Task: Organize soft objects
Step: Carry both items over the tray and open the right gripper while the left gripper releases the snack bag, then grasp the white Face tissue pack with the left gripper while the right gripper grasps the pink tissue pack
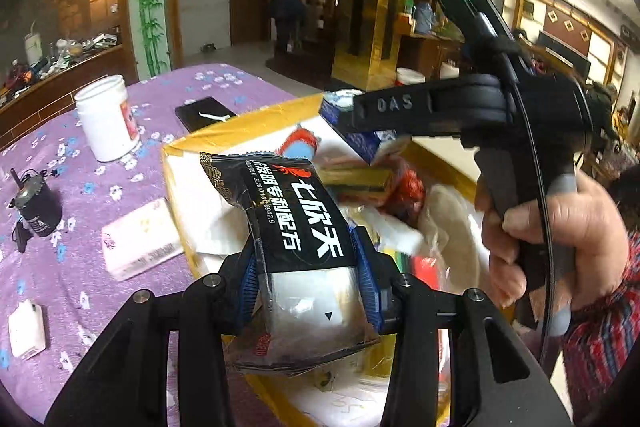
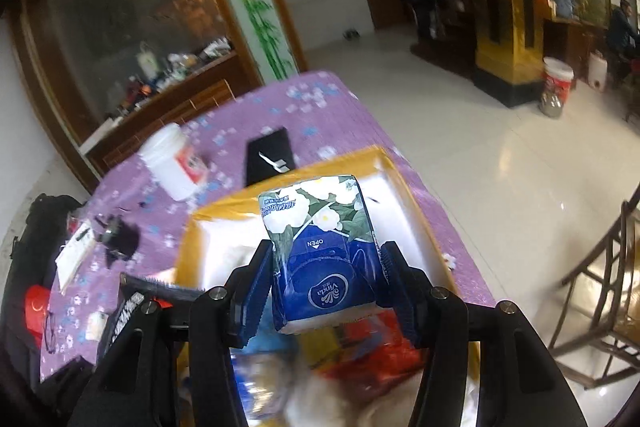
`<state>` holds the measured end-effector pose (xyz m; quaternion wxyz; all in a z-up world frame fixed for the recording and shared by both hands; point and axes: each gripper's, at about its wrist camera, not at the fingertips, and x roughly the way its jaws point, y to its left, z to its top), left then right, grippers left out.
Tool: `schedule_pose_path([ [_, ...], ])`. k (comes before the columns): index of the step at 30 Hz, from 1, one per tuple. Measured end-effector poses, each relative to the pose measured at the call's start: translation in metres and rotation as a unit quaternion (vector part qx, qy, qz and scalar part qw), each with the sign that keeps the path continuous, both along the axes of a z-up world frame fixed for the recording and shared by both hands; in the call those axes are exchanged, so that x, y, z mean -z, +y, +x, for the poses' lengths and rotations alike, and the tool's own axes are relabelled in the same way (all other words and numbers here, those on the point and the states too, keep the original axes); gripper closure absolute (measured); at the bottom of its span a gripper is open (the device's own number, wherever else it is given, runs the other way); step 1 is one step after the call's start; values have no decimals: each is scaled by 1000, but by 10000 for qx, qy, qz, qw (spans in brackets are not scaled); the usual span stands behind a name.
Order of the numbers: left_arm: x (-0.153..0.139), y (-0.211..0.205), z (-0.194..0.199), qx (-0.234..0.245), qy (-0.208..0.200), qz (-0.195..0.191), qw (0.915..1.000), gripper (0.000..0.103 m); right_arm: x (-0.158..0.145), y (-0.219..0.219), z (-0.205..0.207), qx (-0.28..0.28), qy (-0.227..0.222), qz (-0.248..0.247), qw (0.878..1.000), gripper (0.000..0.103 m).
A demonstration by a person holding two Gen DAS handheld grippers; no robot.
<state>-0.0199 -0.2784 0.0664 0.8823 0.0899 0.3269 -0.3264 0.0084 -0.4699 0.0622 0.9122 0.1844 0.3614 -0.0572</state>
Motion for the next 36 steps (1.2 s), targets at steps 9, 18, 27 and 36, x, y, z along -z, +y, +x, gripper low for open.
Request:
schedule_pose_path([
  [9, 3, -1, -8, 10, 15, -46, 10000, 52, 18, 3, 16, 40, 326, -53, 9994, 45],
  [18, -14, 11, -21, 123, -169, -225, 9995, 35, 6, 3, -3, 151, 94, 7, 9998, 38],
  [27, -28, 39, -35, 105, -318, -169, 9993, 34, -17, 32, -41, -80, -551, 383, 9977, 35],
  [36, -31, 121, -35, -520, -487, -168, 9973, 34, -24, 99, -53, -797, -738, 529, 9927, 34],
])
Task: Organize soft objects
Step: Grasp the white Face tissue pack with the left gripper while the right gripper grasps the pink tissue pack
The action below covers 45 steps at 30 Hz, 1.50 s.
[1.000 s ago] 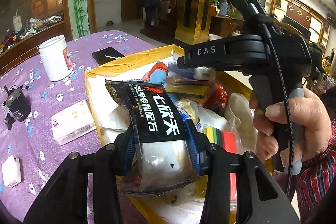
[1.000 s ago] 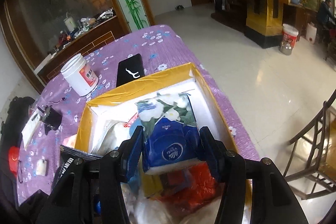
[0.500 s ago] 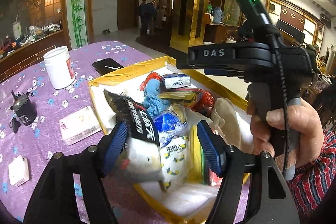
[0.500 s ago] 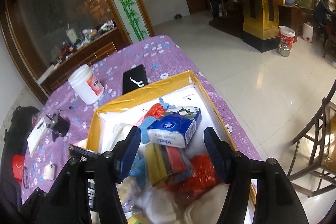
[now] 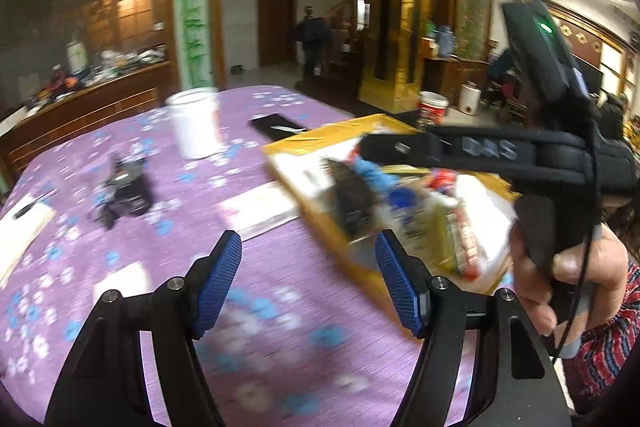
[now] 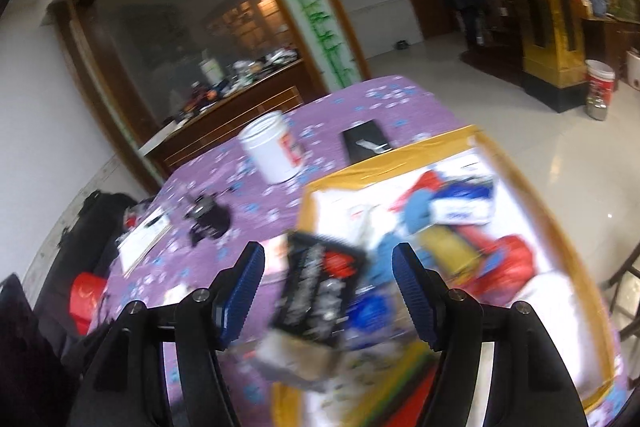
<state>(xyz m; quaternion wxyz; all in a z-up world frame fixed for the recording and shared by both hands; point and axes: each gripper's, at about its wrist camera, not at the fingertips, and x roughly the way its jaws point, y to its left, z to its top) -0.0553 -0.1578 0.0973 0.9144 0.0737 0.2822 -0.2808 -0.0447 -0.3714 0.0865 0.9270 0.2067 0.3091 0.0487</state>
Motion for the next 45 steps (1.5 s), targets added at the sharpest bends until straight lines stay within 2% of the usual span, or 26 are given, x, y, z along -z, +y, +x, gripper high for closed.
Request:
schedule_pose_path([
  [6, 5, 71, 25, -801, 41, -5, 9968, 34, 5, 55, -1, -659, 4, -117, 9978, 34],
  [11, 11, 124, 63, -1461, 367, -33, 9886, 34, 16, 92, -9, -1152, -9, -224, 9931, 34],
  [14, 18, 136, 91, -1468, 795, -154, 9858, 34, 23, 114, -14, -1542, -77, -335, 9875, 34],
  [19, 36, 125, 131, -1335, 1111, 159, 9847, 34, 39, 139, -14, -1964, 18, -482, 9793, 34],
  [23, 59, 117, 151, -781, 1837, 105, 9798, 34, 42, 145, -16, -2058, 52, -540, 9771, 34],
  [25, 68, 113, 149, -622, 2017, 240, 9772, 34, 42, 144, -18, -2062, 37, -549, 9770, 34],
  [28, 74, 107, 132, -365, 2072, 524, 9762, 34, 39, 140, -17, -2073, 61, -498, 9770, 34],
  [30, 76, 103, 114, -205, 1969, 774, 9772, 34, 38, 136, -15, -2123, 130, -405, 9763, 34],
  [32, 77, 97, 93, 18, 1791, 1062, 9781, 34, 34, 132, -12, -2187, 188, -332, 9750, 34],
  [34, 79, 91, 76, 22, 1477, 1394, 9792, 34, 28, 126, -8, -2254, 245, -273, 9736, 34],
  [36, 74, 88, 70, 17, 1237, 1489, 9811, 34, 19, 121, -1, -2265, 300, -323, 9730, 33],
  [38, 64, 93, 76, -222, 950, 1444, 9847, 34, 10, 117, 10, -2186, 391, -468, 9739, 33],
  [40, 58, 98, 94, -347, 947, 1321, 9861, 34, 2, 111, 24, -2111, 514, -544, 9746, 31],
  [42, 57, 103, 119, -399, 1152, 1049, 9870, 34, -3, 106, 34, -1985, 558, -630, 9765, 31],
  [45, 70, 101, 150, -183, 1744, 817, 9811, 34, -7, 102, 49, -1947, 571, -636, 9771, 31],
])
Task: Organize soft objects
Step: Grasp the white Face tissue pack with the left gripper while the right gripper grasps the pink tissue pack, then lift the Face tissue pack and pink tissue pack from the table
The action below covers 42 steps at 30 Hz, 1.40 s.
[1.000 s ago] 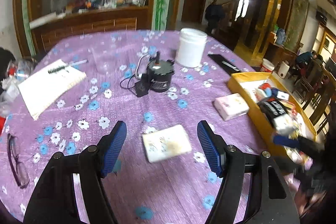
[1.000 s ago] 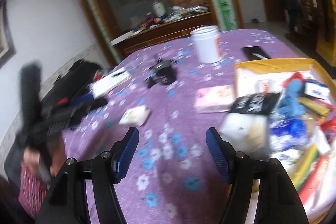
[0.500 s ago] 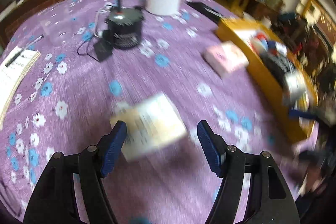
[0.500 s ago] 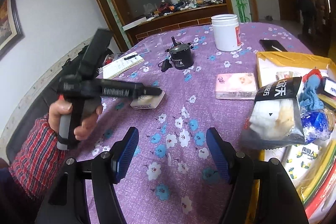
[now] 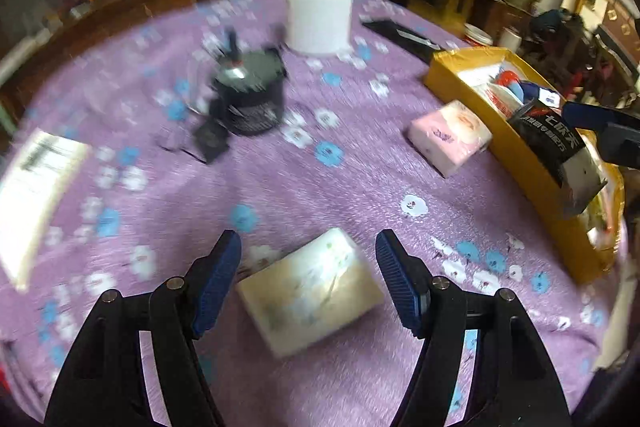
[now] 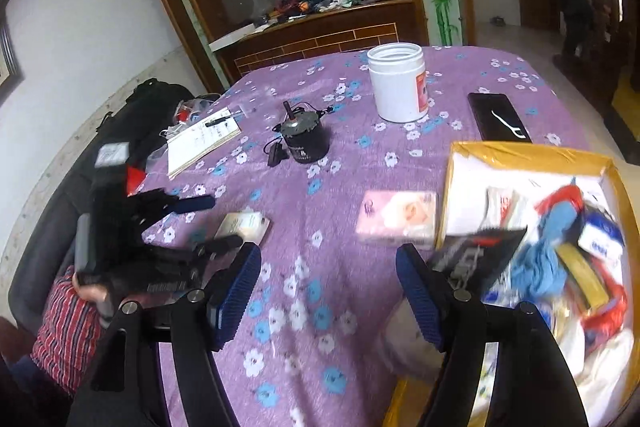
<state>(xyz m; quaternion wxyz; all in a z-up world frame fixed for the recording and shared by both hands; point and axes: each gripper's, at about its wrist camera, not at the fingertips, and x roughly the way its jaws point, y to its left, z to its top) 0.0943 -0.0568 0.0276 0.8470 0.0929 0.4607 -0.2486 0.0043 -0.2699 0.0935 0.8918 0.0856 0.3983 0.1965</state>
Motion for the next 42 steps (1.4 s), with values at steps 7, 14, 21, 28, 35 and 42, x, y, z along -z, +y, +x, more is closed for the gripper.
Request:
schedule_pose_path([
  [7, 18, -22, -39, 747, 107, 587, 9954, 34, 7, -8, 46, -40, 431, 237, 9988, 30],
  [14, 16, -28, -64, 796, 124, 637, 9947, 34, 30, 13, 111, -606, 910, -720, 9914, 27],
  [21, 15, -21, -59, 44, 64, 724, 9973, 38, 67, 32, 150, -697, 1623, -1669, 9700, 24],
  [28, 14, -4, -76, -394, -50, 644, 9971, 41, 69, 53, 116, -1409, 2152, -1318, 9573, 22],
  [35, 16, -9, -75, -435, -169, 711, 9964, 41, 60, 77, 83, -1639, 1488, -2173, 9507, 23],
  [42, 18, -3, -72, -419, -155, 394, 9982, 49, 81, 74, 94, -1510, 1682, -2310, 9463, 37],
])
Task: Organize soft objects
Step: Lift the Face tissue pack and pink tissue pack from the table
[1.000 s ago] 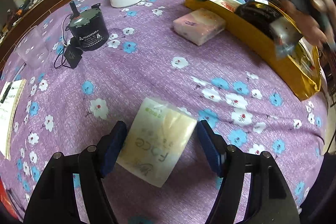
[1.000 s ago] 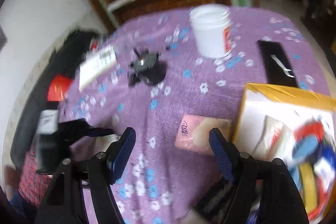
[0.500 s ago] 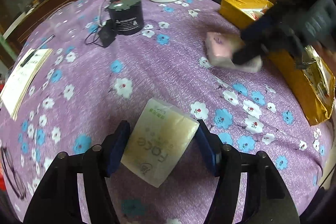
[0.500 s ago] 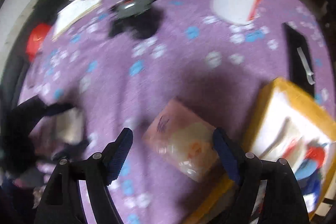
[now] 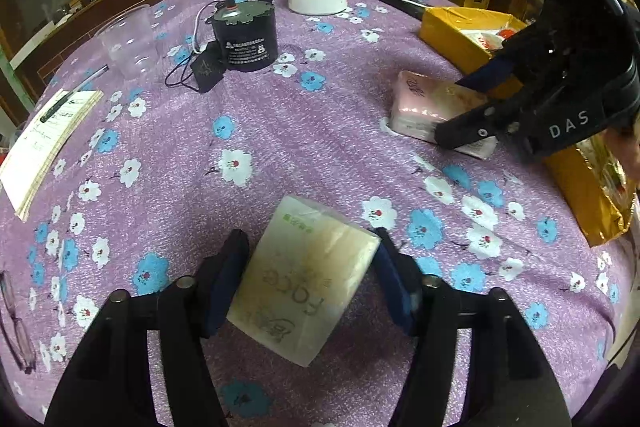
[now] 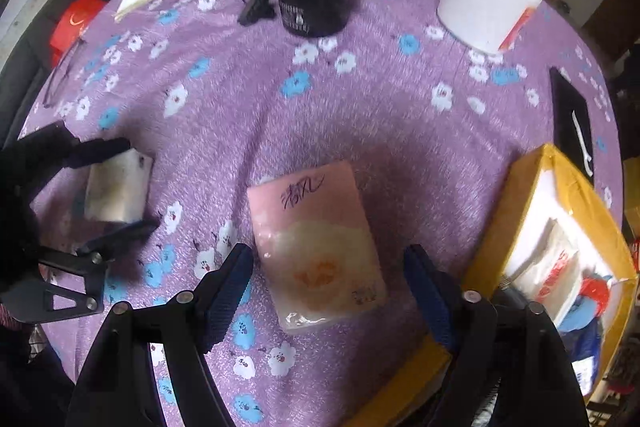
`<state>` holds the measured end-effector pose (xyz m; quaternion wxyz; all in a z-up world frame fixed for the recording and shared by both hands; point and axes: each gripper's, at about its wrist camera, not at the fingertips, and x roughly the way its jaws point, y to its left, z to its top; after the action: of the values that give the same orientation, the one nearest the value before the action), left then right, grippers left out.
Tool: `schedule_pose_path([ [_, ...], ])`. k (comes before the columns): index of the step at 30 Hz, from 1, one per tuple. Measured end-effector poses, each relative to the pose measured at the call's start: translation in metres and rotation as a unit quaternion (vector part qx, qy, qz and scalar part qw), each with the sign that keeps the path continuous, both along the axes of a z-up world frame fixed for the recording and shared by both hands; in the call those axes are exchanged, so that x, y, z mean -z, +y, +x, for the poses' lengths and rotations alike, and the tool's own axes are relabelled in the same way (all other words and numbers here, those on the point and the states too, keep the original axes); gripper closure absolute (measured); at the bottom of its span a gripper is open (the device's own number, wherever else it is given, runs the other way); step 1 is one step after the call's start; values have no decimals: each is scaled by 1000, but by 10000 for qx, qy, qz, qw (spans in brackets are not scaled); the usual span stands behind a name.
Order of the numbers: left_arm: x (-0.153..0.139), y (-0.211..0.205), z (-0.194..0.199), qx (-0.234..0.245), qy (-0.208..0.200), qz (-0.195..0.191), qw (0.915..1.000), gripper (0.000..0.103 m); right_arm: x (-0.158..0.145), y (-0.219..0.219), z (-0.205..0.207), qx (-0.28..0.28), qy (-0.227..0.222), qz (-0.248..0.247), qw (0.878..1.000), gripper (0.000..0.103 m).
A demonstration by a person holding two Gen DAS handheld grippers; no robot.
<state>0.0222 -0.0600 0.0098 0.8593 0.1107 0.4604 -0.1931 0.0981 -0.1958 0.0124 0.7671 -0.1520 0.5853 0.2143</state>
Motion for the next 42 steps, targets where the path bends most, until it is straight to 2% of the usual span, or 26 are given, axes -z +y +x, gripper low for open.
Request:
schedule_pose_path([
  [1, -1, -2, -2, 25, -42, 38, 10000, 50, 0, -2, -2, 81, -15, 78, 9999, 43],
  [3, -2, -6, -5, 45, -136, 151, 9998, 53, -3, -3, -6, 240, -101, 149, 9996, 46],
  [5, -4, -8, -8, 49, -179, 200, 9996, 54, -8, -2, -14, 324, -190, 246, 9990, 47],
  [10, -15, -4, -18, -164, -278, 18, 9995, 54, -32, -1, -46, 667, -570, 849, 9925, 48],
  [15, -24, -8, -40, -538, -704, -99, 9960, 53, -42, 6, -85, 1068, -1328, 1212, 9779, 48],
  [17, -25, -10, -47, -624, -905, -117, 9939, 53, -44, 8, -99, 1285, -1678, 1275, 9691, 48],
  [20, -30, -12, -53, -745, -1200, -174, 9898, 53, -39, -4, -113, 1658, -1976, 1553, 9536, 48],
  [23, -35, -9, -53, -892, -1379, -252, 9861, 53, -36, -20, -120, 1946, -2038, 1843, 9416, 48],
  [27, -40, -6, -51, -984, -1496, -326, 9833, 53, -39, -32, -125, 2037, -2100, 2050, 9340, 48],
  [35, -45, -11, -55, -959, -1519, -391, 9830, 53, -44, -42, -132, 2089, -2156, 2194, 9283, 48],
  [42, -53, -31, -59, -792, -1608, -392, 9830, 53, -51, -48, -140, 2077, -2236, 2259, 9251, 48],
])
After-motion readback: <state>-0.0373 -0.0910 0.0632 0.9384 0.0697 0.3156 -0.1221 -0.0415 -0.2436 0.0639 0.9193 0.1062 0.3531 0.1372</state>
